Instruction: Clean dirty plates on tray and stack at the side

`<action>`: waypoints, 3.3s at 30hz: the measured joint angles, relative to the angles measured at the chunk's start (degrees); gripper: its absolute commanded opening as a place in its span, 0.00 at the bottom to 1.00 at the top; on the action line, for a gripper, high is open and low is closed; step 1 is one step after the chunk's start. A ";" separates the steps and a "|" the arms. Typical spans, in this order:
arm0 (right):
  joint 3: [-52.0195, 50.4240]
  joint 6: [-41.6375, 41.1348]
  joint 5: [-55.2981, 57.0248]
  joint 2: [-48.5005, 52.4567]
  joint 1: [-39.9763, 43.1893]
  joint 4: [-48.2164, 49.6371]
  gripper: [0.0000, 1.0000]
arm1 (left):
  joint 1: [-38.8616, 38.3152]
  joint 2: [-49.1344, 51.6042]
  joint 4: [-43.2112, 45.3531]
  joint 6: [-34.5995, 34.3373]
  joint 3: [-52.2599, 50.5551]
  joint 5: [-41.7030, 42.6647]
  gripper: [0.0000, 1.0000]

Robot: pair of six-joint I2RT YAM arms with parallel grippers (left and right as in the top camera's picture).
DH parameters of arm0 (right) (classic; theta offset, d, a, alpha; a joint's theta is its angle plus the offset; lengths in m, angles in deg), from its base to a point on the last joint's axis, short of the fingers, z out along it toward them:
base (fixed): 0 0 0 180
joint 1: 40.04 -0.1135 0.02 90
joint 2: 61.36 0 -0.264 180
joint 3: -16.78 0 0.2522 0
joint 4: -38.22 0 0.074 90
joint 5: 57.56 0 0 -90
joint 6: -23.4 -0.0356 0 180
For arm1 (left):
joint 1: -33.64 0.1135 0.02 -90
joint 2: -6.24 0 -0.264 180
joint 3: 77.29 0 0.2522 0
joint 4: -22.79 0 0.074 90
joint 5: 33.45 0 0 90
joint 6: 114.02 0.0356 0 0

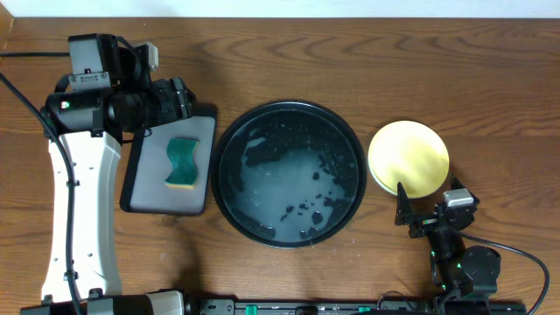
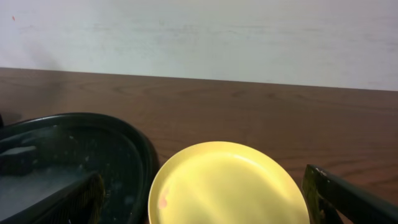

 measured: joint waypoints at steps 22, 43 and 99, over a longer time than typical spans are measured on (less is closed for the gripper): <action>0.00 0.00 0.00 0.17 0.00 0.00 0.99 | -4.90 -17.16 24.41 12.09 -23.39 -5.01 0.76; 0.00 -0.02 0.00 0.22 0.00 0.02 0.99 | -5.42 -64.00 57.88 20.26 -78.62 -7.56 0.76; -0.02 -0.02 0.00 0.26 0.00 0.02 0.99 | -5.42 -84.26 54.10 24.26 -85.90 -12.26 0.76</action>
